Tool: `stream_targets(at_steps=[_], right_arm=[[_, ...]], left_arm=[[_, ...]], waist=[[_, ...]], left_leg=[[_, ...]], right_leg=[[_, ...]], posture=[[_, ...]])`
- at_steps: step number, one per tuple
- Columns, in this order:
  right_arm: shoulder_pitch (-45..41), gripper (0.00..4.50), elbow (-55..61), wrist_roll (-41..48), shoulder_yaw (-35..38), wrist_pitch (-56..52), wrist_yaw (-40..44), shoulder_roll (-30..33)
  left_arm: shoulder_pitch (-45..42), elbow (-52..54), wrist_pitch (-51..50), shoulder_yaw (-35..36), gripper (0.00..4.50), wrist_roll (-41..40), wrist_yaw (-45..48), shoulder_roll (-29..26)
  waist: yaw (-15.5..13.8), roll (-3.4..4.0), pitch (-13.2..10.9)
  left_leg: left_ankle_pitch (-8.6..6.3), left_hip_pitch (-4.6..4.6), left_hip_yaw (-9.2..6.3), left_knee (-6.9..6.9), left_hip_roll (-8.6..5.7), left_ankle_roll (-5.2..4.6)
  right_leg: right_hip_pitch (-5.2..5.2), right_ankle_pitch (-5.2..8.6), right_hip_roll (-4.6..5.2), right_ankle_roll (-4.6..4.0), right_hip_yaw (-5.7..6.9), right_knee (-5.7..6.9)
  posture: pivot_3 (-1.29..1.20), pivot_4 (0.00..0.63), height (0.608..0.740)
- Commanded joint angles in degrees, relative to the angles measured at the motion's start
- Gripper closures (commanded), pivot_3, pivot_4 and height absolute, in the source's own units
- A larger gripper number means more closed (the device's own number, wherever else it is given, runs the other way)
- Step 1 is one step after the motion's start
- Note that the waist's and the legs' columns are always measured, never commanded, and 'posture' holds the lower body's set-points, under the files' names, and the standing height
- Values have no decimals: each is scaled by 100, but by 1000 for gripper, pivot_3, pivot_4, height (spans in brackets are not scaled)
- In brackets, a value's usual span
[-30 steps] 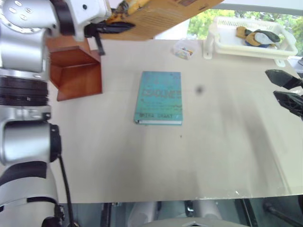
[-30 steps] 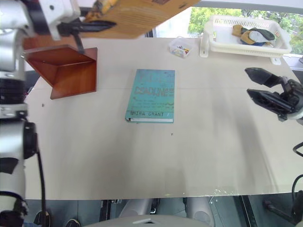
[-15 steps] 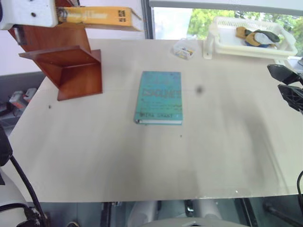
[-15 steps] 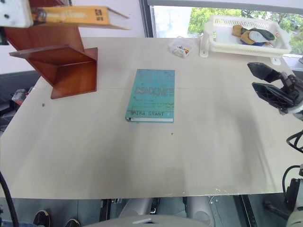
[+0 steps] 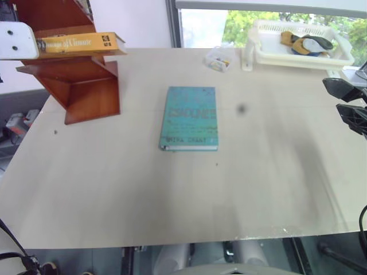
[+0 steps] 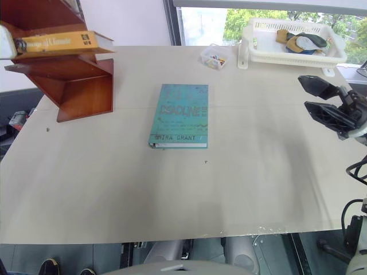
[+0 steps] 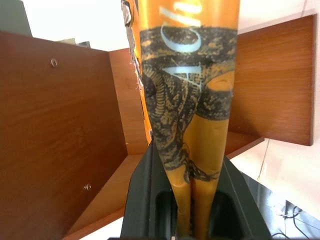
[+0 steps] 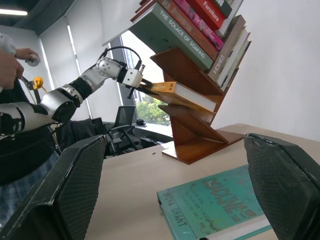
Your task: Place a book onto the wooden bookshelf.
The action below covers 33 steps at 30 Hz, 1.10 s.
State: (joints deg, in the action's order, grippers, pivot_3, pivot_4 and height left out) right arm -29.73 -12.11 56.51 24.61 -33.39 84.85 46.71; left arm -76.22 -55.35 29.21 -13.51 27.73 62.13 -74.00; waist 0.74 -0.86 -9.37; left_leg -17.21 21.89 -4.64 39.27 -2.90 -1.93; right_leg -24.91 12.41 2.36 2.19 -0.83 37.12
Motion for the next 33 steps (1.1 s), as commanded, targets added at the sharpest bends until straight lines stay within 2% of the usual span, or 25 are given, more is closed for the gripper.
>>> stream_targets(at_steps=[1,6,8,9,11,12,13,15,16,18,21,24,28,30,33], right_arm=[[8,0,218,60,209,23,65,99],[110,0,340,107,293,-10,1,104],[141,0,369,99,306,-7,-19,93],[155,0,383,100,315,-10,-25,88],[178,0,407,101,326,-14,-41,79],[189,0,416,104,332,-16,-47,79],[199,0,426,105,335,-18,-56,77],[215,0,440,109,341,-22,-68,73],[219,0,445,110,342,-21,-72,71],[234,0,457,113,341,-22,-87,63],[248,0,480,114,329,-23,-108,51],[251,0,491,125,330,-32,-111,60],[257,0,485,107,337,-24,-117,83],[300,0,500,116,361,-40,-115,101],[479,0,586,130,449,-88,-136,166]], left_arm=[[-217,-236,128,-72,4398,272,-275,-117],[-429,-578,144,-145,4398,409,-501,-118],[-478,-681,167,-193,3478,457,-593,-107],[-495,-723,180,-222,3304,489,-640,-106],[-525,-781,134,-270,2361,545,-613,-105],[-538,-789,101,-295,2083,587,-579,-112],[-567,-794,69,-315,1611,653,-655,-126],[-618,-805,12,-385,1162,838,-802,-183],[-640,-820,-2,-415,634,910,-841,-204],[-663,-859,-17,-465,41,1000,-862,-252],[-683,-851,4,-447,41,1003,-855,-279],[-707,-784,-28,-188,41,627,-580,-226],[-528,-527,-392,558,41,-577,288,-80],[-161,-158,-866,1110,41,-1479,918,29],[1267,1299,-2525,2312,41,-3215,1830,178]], waist=[[1,0,0],[17,-1,0],[31,-1,0],[43,-1,0],[46,-1,0],[45,-1,0],[42,-2,0],[24,-3,0],[23,-4,0],[21,-4,0],[18,-4,0],[12,-4,1],[16,-4,0],[15,-3,1],[24,7,6]], left_leg=[[0,0,1,0,0,0],[-1,0,7,0,0,-2],[-2,1,16,0,0,-3],[-2,3,23,0,0,-3],[-3,1,33,0,0,-5],[-8,1,35,0,0,-15],[-11,1,36,1,0,-19],[-13,-1,36,5,-1,-22],[-13,-1,35,8,-2,-24],[-13,-1,36,11,-4,-24],[-13,-2,35,11,-4,-24],[-13,-1,34,11,-4,-24],[-12,1,35,13,-4,-22],[-10,1,34,14,-4,-18],[-2,-3,38,13,-2,-4]], right_leg=[[0,0,0,0,-1,0],[-2,-1,1,1,-6,4],[-12,-1,2,1,-15,15],[-21,-1,4,1,-21,26],[-29,0,18,1,-31,41],[-31,0,19,1,-31,46],[-31,0,19,1,-30,49],[-31,0,17,1,-28,54],[-30,0,9,1,-26,59],[-30,0,8,1,-27,62],[-30,0,9,1,-27,64],[-30,0,9,1,-26,63],[-31,0,21,1,-25,62],[-31,0,26,1,-24,61],[-30,0,33,1,-27,65]], posture=[[0,150,740],[0,150,740],[0,150,740],[0,150,740],[0,150,740],[0,150,740],[0,150,740],[0,150,740],[0,150,740],[0,150,740],[0,150,740],[0,150,740],[0,150,740],[0,150,740],[0,150,740]])
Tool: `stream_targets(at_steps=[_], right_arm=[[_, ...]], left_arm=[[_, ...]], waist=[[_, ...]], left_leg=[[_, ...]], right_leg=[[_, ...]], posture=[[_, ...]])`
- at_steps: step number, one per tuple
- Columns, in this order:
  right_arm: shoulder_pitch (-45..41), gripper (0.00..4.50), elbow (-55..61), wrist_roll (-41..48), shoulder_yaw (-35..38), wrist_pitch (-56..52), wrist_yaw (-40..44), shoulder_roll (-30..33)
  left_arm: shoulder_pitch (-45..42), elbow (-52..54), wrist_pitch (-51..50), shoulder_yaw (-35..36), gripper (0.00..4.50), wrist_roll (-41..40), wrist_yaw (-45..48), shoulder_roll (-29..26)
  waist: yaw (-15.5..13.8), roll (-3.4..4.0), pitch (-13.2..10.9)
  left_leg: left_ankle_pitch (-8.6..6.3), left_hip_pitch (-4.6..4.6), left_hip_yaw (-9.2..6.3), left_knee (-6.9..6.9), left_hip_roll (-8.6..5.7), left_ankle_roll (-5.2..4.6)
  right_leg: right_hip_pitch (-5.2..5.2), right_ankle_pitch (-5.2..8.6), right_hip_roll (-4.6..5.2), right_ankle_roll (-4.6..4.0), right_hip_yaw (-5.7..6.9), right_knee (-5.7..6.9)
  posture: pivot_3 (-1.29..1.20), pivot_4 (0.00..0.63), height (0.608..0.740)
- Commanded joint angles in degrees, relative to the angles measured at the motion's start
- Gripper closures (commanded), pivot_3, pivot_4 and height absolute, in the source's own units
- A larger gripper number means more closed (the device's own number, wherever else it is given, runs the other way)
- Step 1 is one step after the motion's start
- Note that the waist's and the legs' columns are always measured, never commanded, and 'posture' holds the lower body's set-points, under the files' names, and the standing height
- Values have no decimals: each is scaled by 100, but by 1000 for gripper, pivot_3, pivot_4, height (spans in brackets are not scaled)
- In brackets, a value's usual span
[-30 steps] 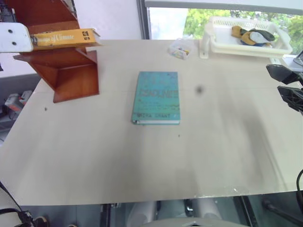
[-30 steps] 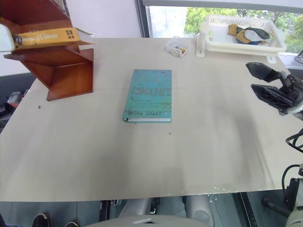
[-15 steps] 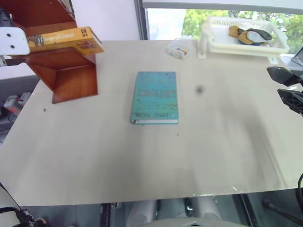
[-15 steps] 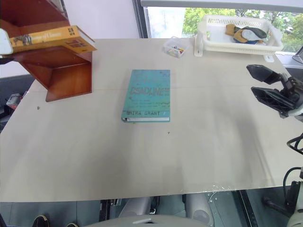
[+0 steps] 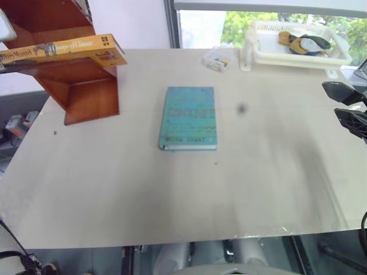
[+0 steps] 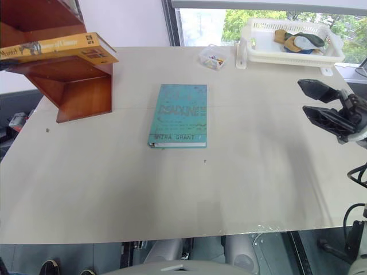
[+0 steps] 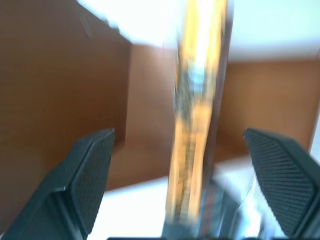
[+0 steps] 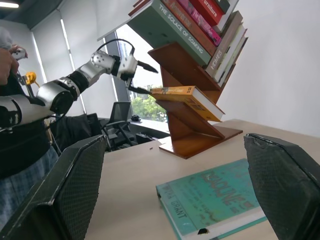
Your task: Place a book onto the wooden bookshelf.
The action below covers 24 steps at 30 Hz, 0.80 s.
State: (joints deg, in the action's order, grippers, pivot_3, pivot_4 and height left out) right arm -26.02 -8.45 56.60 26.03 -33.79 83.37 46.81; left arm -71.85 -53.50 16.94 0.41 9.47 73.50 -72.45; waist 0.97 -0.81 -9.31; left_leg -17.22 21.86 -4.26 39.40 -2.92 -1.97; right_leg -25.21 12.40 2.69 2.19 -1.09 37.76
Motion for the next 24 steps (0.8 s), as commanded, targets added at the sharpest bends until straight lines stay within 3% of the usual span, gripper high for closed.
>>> stream_targets(at_steps=[1,5,9,15,19,24], right_arm=[[186,0,256,142,359,-78,1,185],[507,0,382,138,520,-186,-24,319],[1175,0,414,-373,474,15,15,533],[2077,0,96,-1422,340,810,14,650],[2865,0,62,-1879,313,1279,-59,434],[3451,0,106,-2066,371,1566,-206,280]], left_arm=[[1593,1870,-2039,1427,41,-1938,843,89],[4271,4548,-4245,2986,41,-3255,401,858],[6430,6039,-4723,3324,41,-3154,-595,1865],[7421,6343,-4789,3352,41,-3281,-1149,2387],[7859,6561,-4676,3360,41,-3439,-1386,2744],[8100,6505,-4401,3239,41,-3337,-1552,2781]], waist=[[15,7,1],[57,11,2],[54,8,7],[-121,5,9],[-164,16,6],[-172,22,15]], left_leg=[[0,0,-2,4,0,1],[1,-1,1,7,9,3],[-3,-10,2,-4,14,-2],[-8,-34,-4,-5,13,-10],[-10,-124,-7,-23,22,-12],[-10,-122,-13,-23,26,-11]], right_leg=[[-1,0,1,0,4,9],[-3,0,8,-2,-13,11],[6,0,9,-3,-17,-9],[30,-9,13,-14,-7,-8],[123,-5,10,-16,0,-41],[135,-6,5,-16,6,-68]], posture=[[0,150,740],[0,150,740],[0,150,740],[0,150,740],[0,150,740],[0,150,740]])
